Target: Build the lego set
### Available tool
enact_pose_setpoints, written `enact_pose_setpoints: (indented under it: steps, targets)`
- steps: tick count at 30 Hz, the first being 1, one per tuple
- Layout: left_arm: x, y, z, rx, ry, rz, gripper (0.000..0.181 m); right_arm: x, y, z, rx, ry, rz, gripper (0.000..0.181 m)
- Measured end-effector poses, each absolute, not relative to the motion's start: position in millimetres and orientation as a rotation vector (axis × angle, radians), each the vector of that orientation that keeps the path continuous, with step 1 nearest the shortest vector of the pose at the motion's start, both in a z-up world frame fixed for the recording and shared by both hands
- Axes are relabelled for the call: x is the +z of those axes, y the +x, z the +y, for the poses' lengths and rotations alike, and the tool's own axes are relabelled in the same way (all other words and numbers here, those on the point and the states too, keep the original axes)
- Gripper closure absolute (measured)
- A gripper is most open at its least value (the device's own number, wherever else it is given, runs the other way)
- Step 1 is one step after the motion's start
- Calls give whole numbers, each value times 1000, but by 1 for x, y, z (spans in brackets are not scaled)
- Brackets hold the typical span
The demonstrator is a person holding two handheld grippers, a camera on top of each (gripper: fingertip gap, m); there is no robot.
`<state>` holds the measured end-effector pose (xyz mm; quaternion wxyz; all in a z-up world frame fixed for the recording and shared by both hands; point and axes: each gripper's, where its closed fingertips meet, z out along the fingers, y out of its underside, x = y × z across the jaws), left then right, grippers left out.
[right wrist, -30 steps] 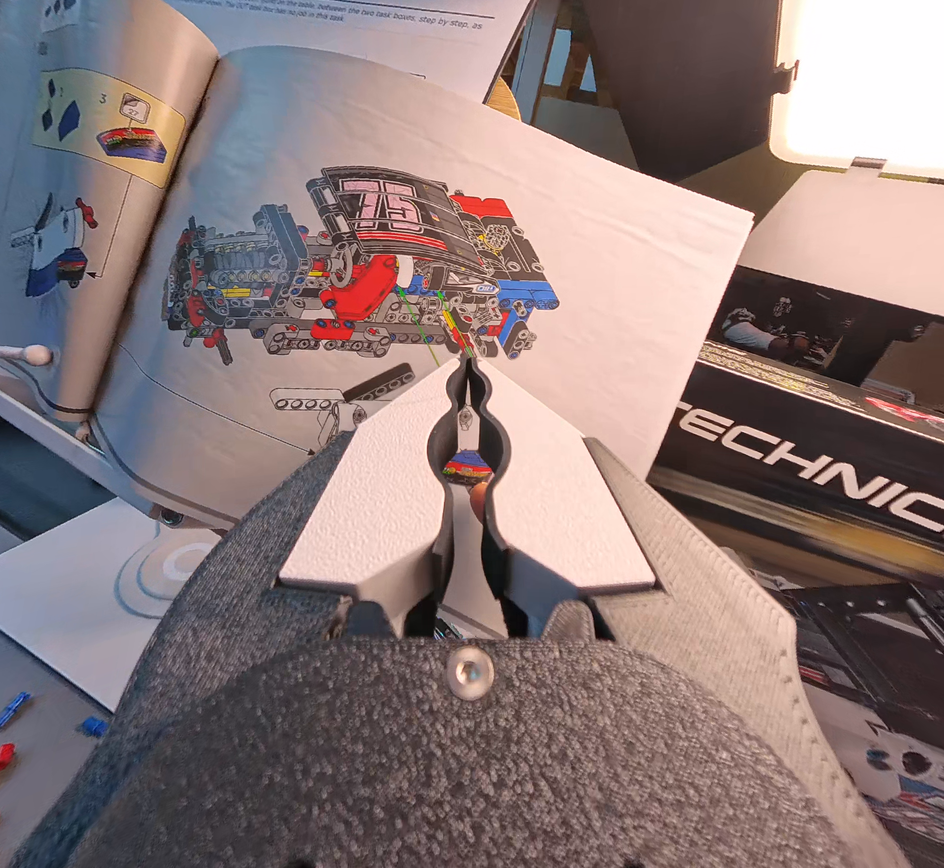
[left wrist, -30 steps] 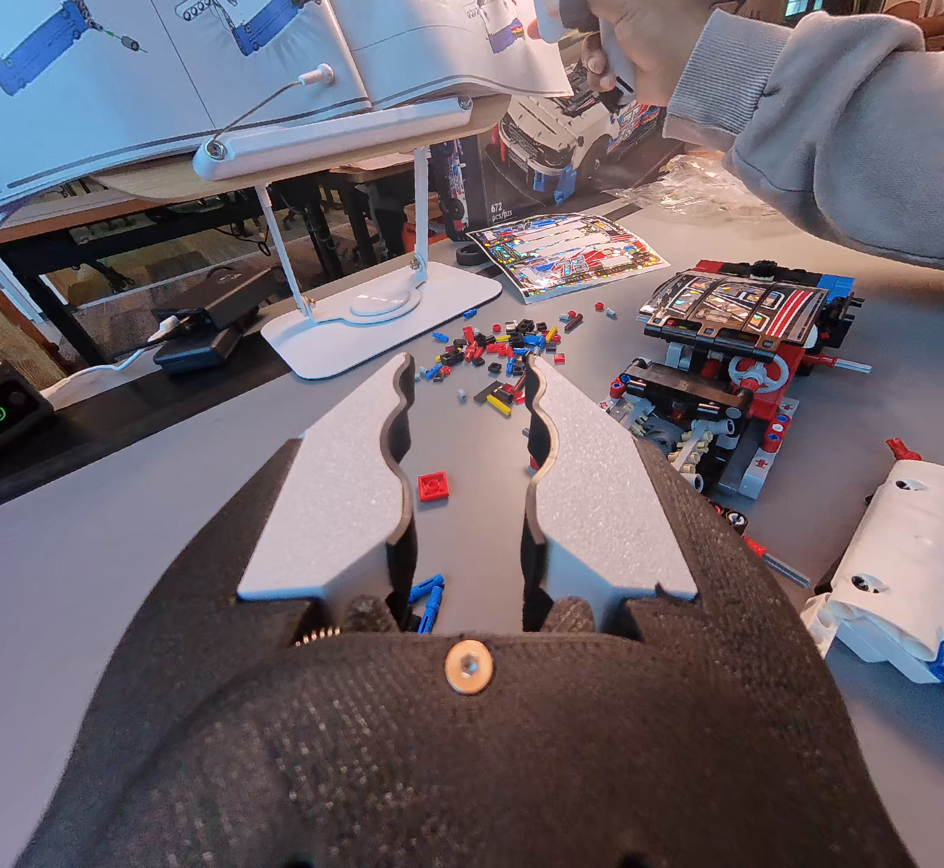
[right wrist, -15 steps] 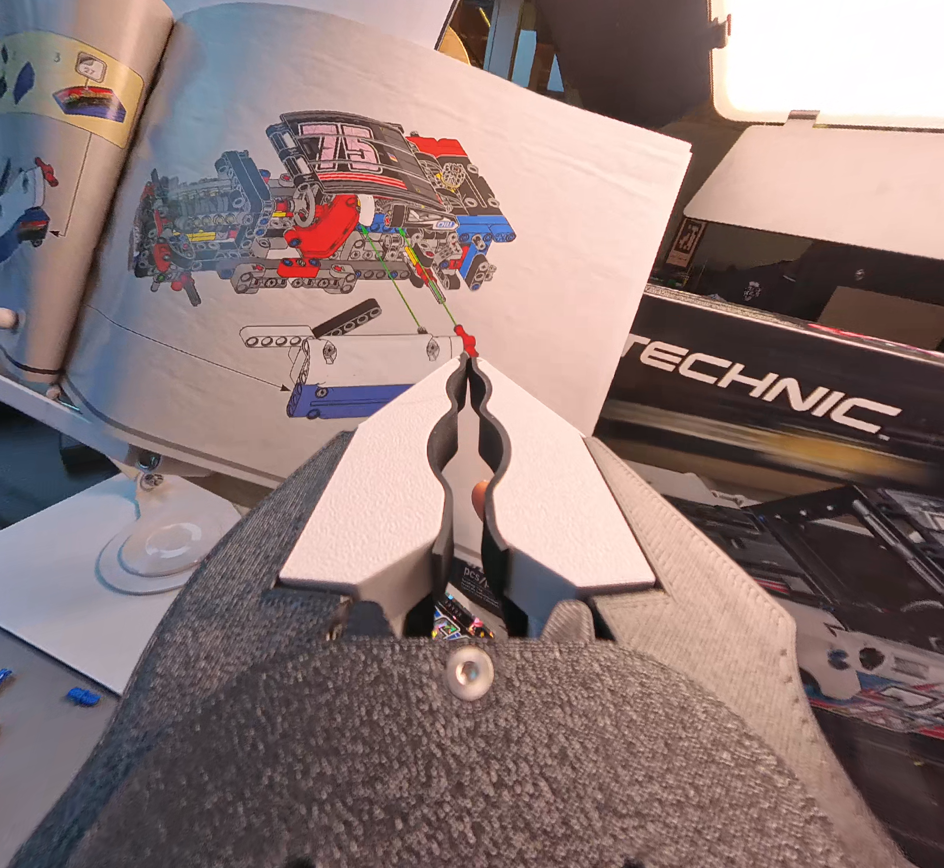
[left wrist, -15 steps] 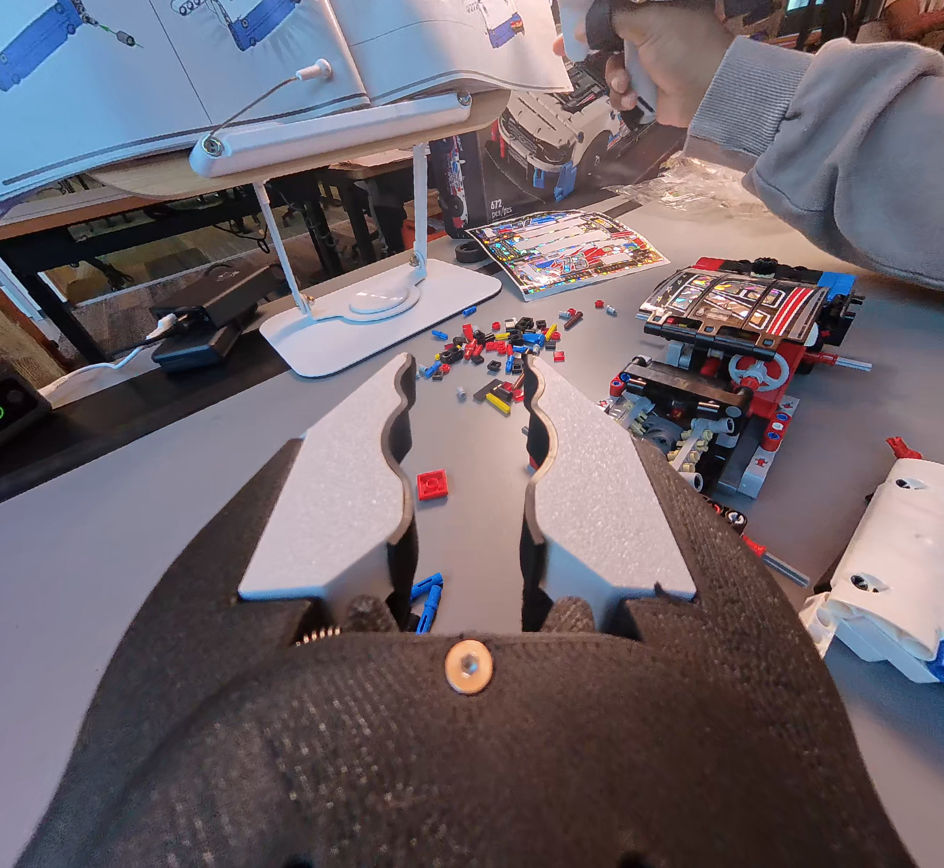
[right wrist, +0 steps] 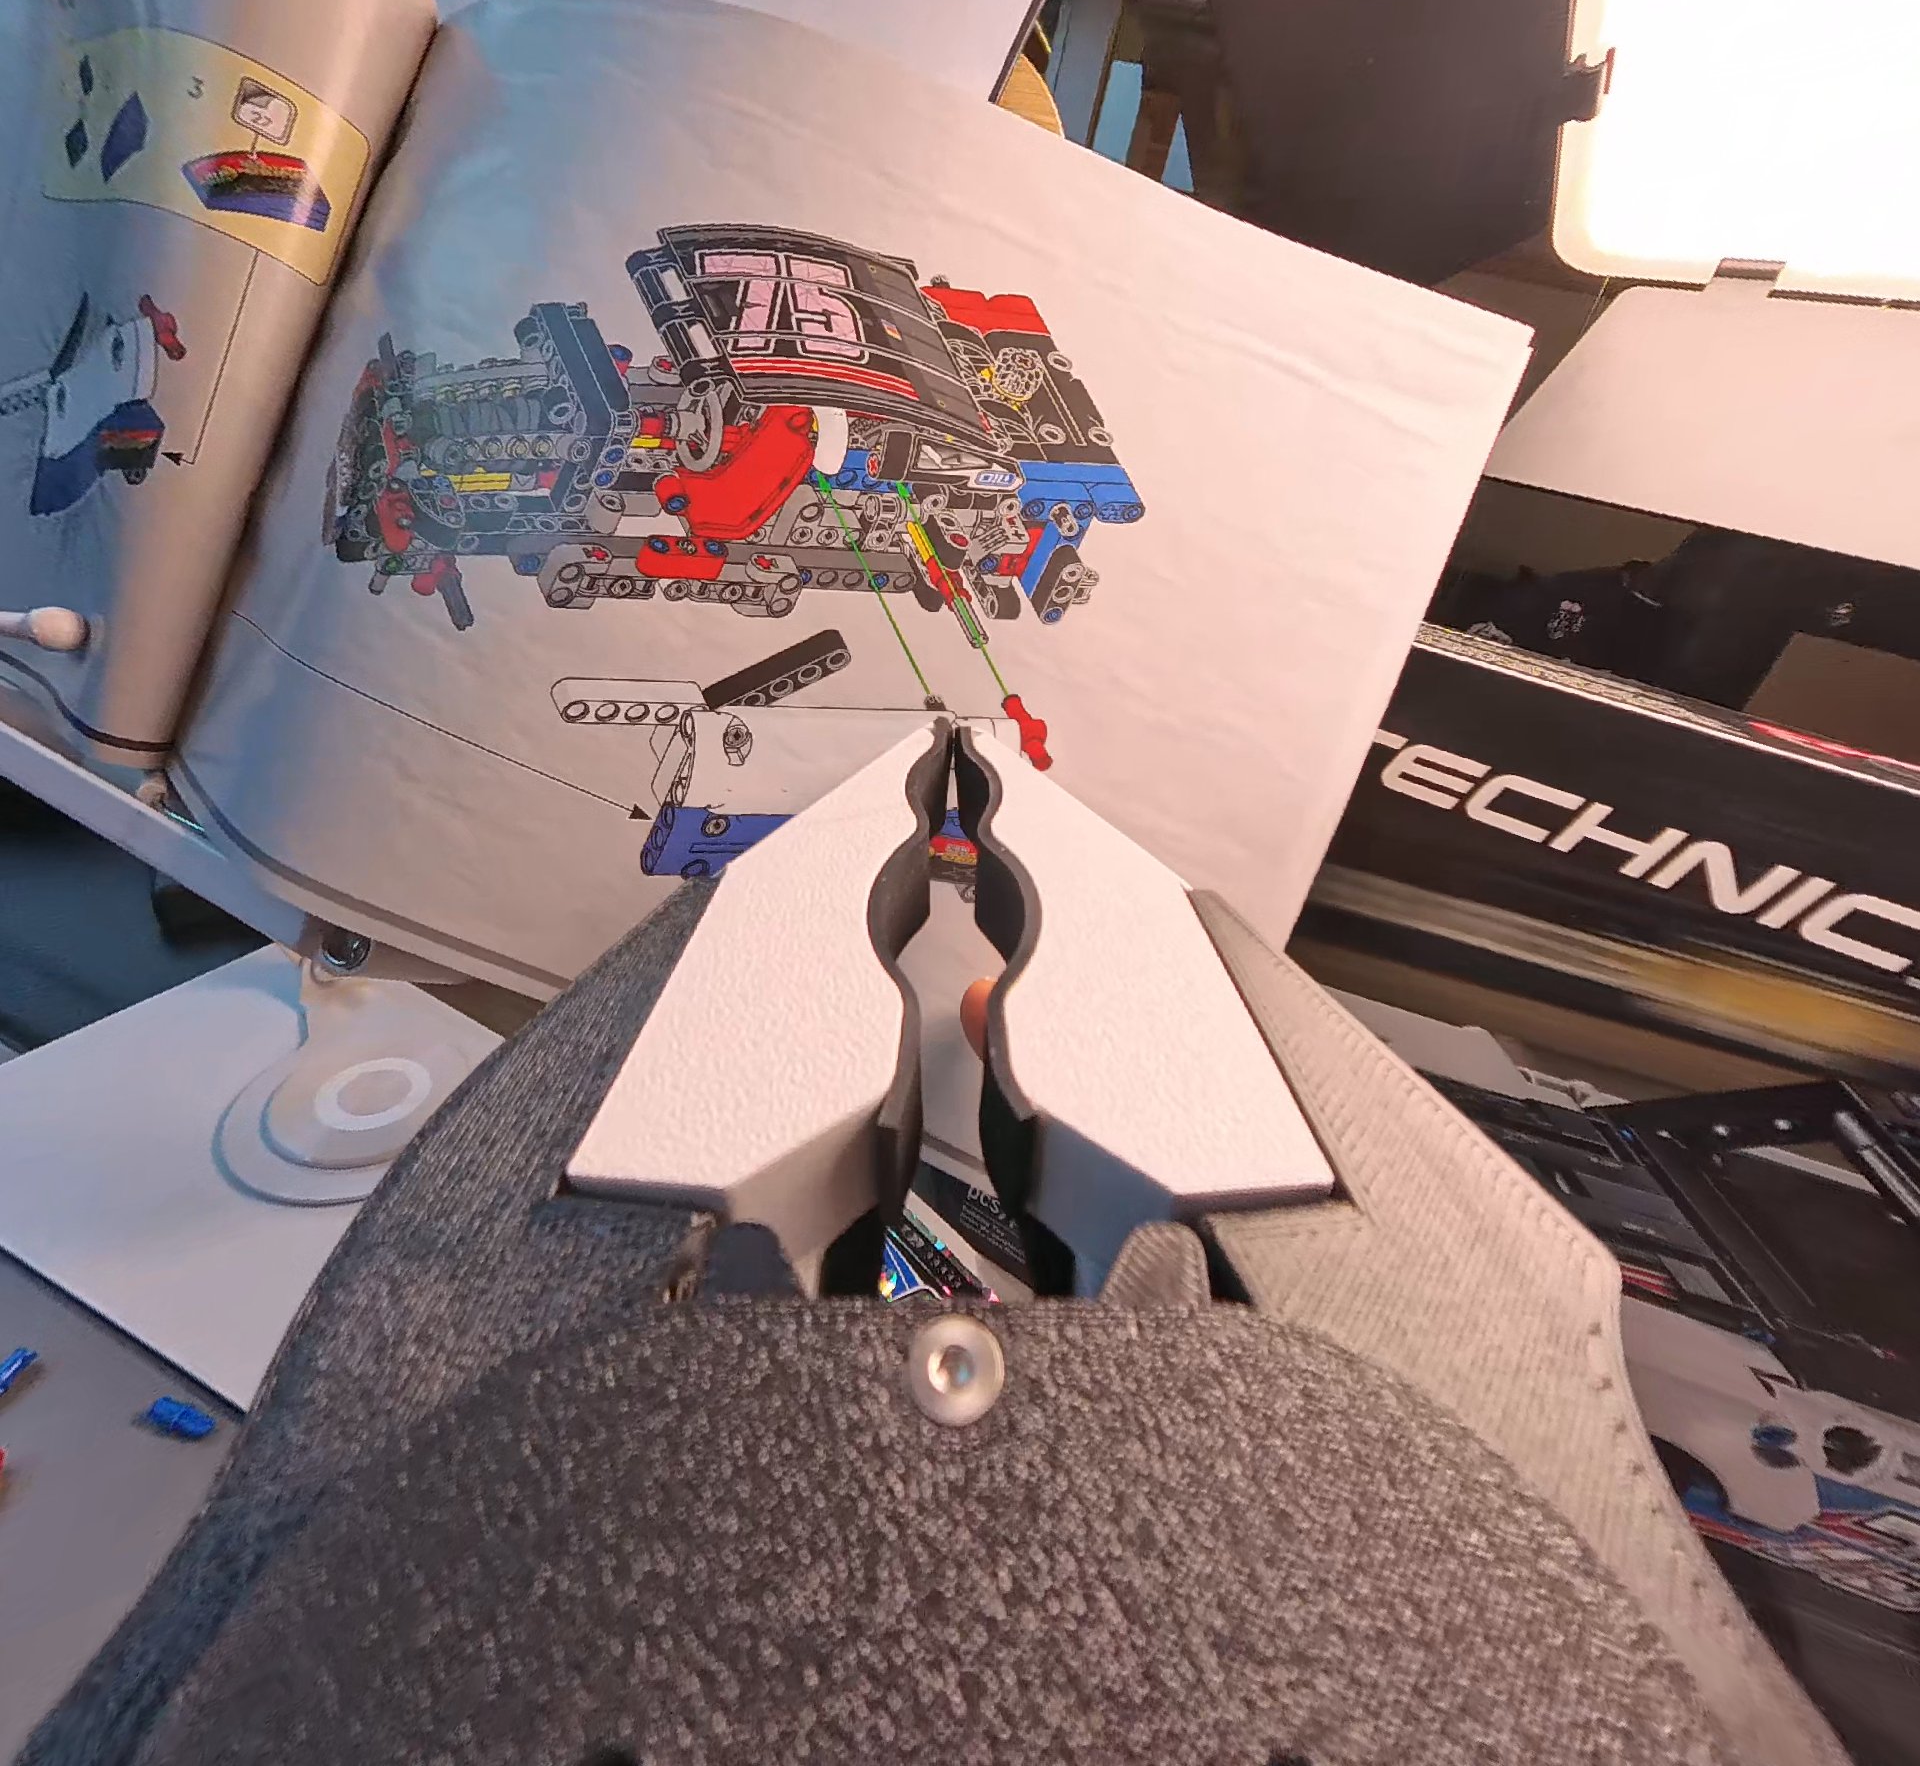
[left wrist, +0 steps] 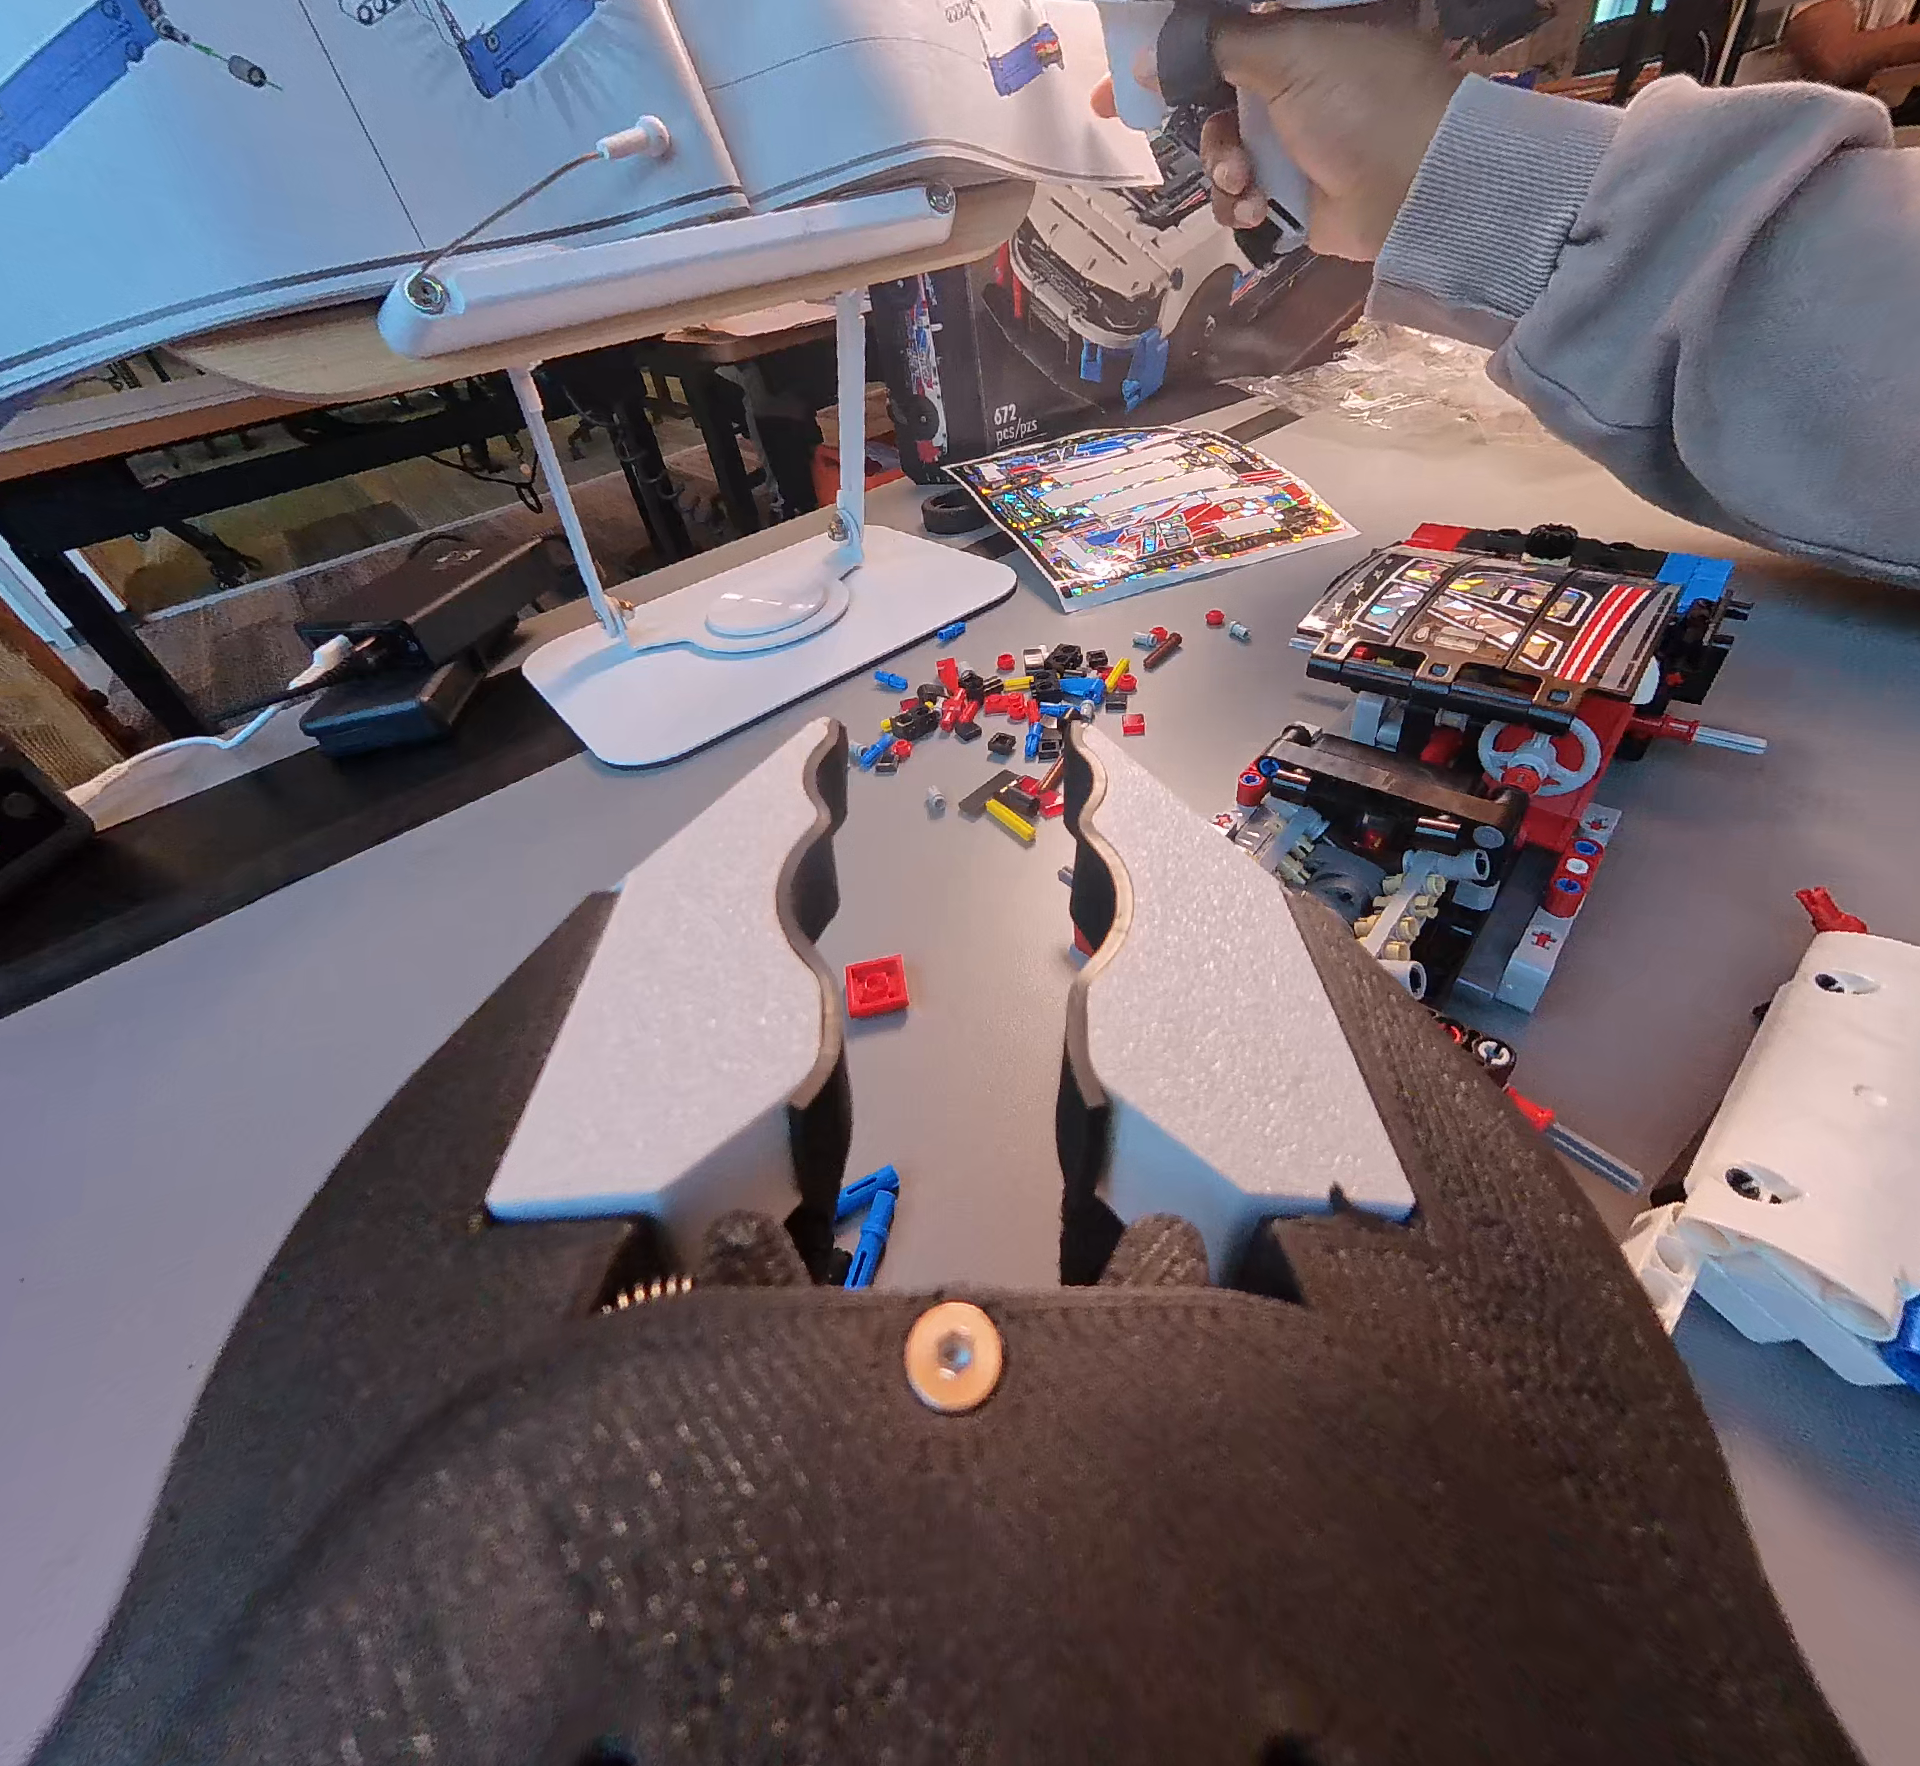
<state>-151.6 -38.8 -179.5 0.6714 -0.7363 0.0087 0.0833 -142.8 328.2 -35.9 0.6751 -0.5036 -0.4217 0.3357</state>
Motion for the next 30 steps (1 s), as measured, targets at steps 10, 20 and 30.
enact_pose_setpoints:
  steps: [10,20,30]
  targets:
    - [-179,-151,-39,186,-1658,22,142,-36,-146,329,761,-1137,-961,181]
    - [-179,-153,-40,190,-1655,12,141,-38,-138,345,796,-1192,-898,181]
    - [-179,-153,-40,190,-1656,13,141,-35,-138,344,790,-1182,-901,181]
